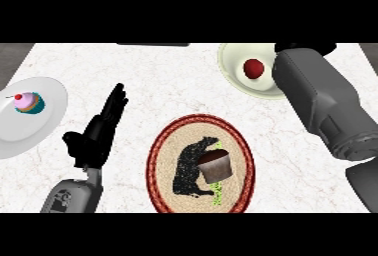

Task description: Pick the tomato from the placemat and place it in the bowl

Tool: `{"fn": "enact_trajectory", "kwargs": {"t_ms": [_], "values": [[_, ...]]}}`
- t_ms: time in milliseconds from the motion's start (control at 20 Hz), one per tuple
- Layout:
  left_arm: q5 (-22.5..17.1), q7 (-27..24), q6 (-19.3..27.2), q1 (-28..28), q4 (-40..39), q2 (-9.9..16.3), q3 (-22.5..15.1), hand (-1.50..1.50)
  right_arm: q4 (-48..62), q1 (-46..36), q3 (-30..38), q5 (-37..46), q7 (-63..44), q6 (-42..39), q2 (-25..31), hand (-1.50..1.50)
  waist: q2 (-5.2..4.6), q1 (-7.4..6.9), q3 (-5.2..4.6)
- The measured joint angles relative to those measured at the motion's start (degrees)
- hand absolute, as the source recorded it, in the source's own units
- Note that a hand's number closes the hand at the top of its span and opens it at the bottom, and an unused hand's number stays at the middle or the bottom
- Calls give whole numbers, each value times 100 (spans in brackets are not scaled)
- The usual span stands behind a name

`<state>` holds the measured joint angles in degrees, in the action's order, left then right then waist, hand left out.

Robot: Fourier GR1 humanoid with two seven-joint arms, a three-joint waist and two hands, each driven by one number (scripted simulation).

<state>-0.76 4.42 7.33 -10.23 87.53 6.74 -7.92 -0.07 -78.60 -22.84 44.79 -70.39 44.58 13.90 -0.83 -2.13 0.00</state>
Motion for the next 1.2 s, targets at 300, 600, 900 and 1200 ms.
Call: {"fn": "enact_trajectory", "kwargs": {"t_ms": [300, 600, 900, 1200], "values": [[11, -34, -6, 45, -26, 4, 49, 0, -266, 333, 443, -412, 501, 761, -103, -150, 10, 24, 3], [-30, -29, -48, 18, -62, 24, 137, 0, -246, 248, 319, -190, 771, 1643, -149, -150, 37, 61, -2], [-3, -7, -1, 34, -79, 4, 176, 0, -34, -93, 189, 2, 450, 2296, -150, -150, 90, 151, -9], [44, -39, 58, 161, -101, -19, 196, 0, 8, -277, 274, -71, 200, 2911, -396, -150, 160, 289, -9]]}}
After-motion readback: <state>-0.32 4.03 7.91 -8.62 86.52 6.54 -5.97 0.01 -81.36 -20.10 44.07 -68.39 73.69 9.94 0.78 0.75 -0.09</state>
